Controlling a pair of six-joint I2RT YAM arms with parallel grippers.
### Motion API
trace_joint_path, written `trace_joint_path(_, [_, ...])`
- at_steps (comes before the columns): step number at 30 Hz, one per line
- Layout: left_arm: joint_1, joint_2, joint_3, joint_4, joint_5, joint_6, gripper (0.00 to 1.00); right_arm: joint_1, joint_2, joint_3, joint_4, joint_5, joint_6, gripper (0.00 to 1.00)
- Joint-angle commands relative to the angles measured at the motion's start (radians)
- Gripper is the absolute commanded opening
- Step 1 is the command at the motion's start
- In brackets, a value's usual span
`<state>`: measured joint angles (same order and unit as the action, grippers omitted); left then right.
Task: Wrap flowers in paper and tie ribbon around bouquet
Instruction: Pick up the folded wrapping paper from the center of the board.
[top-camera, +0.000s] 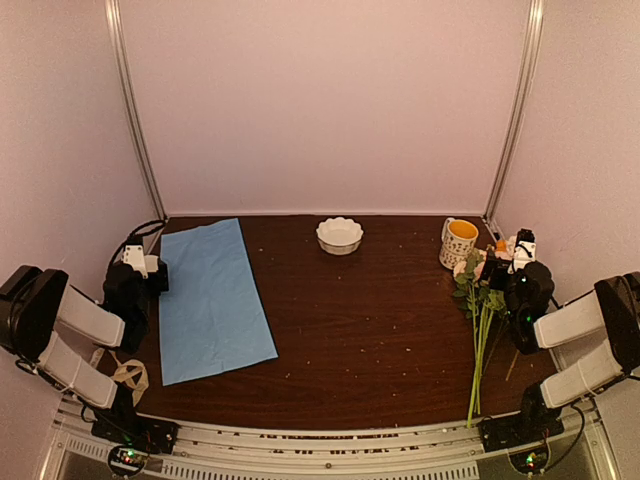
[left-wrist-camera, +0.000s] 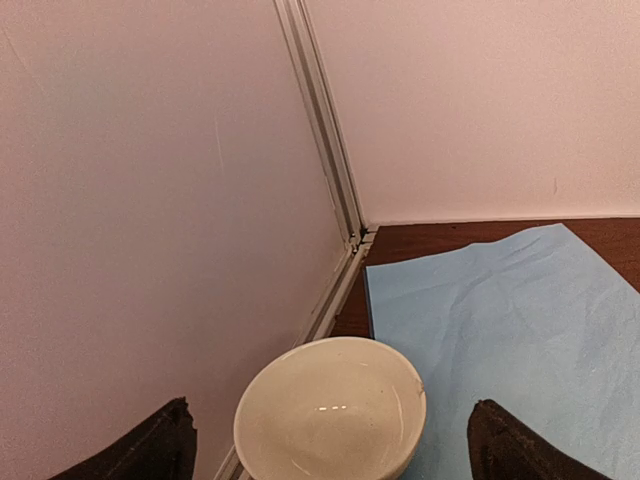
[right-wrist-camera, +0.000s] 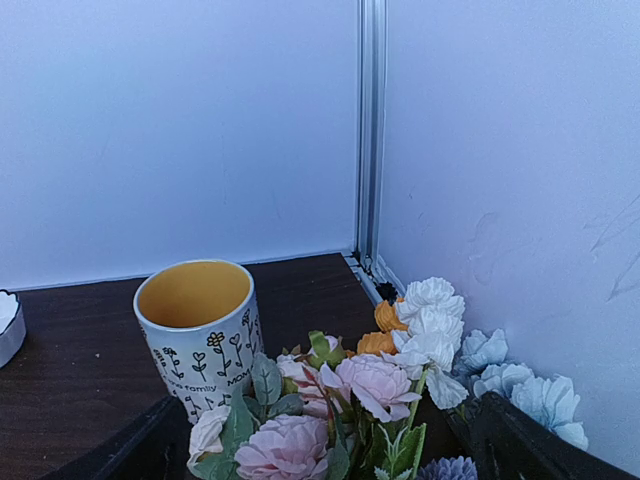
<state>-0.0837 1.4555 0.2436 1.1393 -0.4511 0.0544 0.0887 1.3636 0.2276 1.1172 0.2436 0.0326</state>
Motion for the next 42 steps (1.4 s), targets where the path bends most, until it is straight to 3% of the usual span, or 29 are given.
trace_joint_path(1, [0.009, -0.007, 0.019, 0.027, -0.006, -0.008, 0.98, -0.006, -0.004, 0.01, 0.004, -0.002, 0.006, 1.0])
trace_joint_path(11, [0.021, -0.012, 0.031, -0.001, 0.017, -0.017, 0.98, -0.006, -0.008, 0.006, 0.009, 0.0, 0.007, 1.0])
trace_joint_path(15, [0.015, -0.086, 0.004, -0.01, 0.06, 0.019, 0.98, -0.006, -0.15, 0.06, -0.216, 0.119, 0.056, 1.0])
trace_joint_path(18, [-0.032, -0.25, 0.129, -0.335, 0.007, 0.043, 0.97, -0.007, -0.293, 0.125, -0.425, 0.109, 0.096, 1.0])
trace_joint_path(20, [-0.065, -0.339, 0.244, -0.57, 0.013, 0.004, 0.91, -0.007, -0.356, 0.197, -0.563, 0.041, 0.165, 0.99])
trace_joint_path(23, [-0.128, -0.418, 0.399, -0.953, 0.038, -0.129, 0.82, -0.004, -0.371, 0.327, -0.787, -0.15, 0.26, 0.89])
trace_joint_path(25, [-0.193, -0.441, 0.461, -1.155, 0.061, -0.205, 0.78, 0.018, -0.349, 0.4, -0.888, -0.313, 0.277, 0.87])
trace_joint_path(27, [-0.299, -0.431, 0.488, -1.265, 0.112, -0.169, 0.77, 0.071, -0.327, 0.454, -0.977, -0.379, 0.275, 0.86])
trace_joint_path(33, [-0.602, -0.204, 0.676, -1.712, 0.145, -0.15, 0.87, 0.366, -0.253, 0.569, -1.207, -0.273, 0.259, 0.84])
trace_joint_path(36, [-0.66, -0.086, 0.721, -1.755, 0.22, -0.207, 0.97, 0.497, -0.182, 0.637, -1.304, -0.319, 0.245, 0.84])
trace_joint_path(38, [-0.722, -0.008, 0.753, -1.755, 0.254, -0.178, 0.98, 0.555, -0.14, 0.669, -1.343, -0.36, 0.265, 0.83])
trace_joint_path(42, [-0.849, 0.139, 0.827, -1.83, 0.183, -0.074, 0.98, 0.671, -0.11, 0.663, -1.374, -0.382, 0.29, 0.81])
